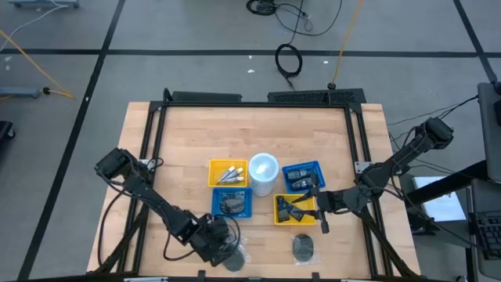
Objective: Pick & Place Travel size toiletries
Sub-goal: Put the black hairbrush into the bottom blue bin
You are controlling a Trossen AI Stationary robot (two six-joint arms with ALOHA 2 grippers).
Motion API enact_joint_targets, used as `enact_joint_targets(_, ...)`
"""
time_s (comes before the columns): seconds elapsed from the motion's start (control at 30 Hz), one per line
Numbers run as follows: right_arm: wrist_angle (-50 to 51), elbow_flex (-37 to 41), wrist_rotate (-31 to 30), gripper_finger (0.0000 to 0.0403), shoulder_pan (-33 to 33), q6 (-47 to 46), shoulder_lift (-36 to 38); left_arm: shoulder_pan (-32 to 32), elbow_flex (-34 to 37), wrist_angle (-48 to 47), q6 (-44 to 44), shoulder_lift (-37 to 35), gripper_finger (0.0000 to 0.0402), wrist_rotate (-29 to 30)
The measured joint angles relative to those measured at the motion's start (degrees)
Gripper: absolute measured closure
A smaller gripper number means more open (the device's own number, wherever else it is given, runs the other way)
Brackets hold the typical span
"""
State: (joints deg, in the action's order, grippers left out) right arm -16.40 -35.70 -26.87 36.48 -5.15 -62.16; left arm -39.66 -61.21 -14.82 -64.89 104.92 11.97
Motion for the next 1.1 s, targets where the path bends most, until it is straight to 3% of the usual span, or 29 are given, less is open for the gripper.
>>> enact_joint_targets(0.07, 0.0, 0.0, 0.0, 0.0275, 0.0, 0.0, 0.0, 0.0, 0.0, 0.0, 0.7, 0.0, 0.0389, 0.7)
enact_joint_targets(0.37, 0.0, 0.0, 0.0, 0.0275, 0.0, 0.0, 0.0, 0.7, 0.0, -1.0, -1.5, 0.0, 0.0396, 1.4)
enact_joint_targets(0.8, 0.0, 0.0, 0.0, 0.0275, 0.0, 0.0, 0.0, 0.8, 0.0, 2.4, -2.3, 0.0, 0.0277, -1.1)
enact_joint_targets(1.1, 0.1, 0.0, 0.0, 0.0275, 0.0, 0.0, 0.0, 1.0, 0.0, 3.7, -4.9, 2.4, 0.0239, -3.3)
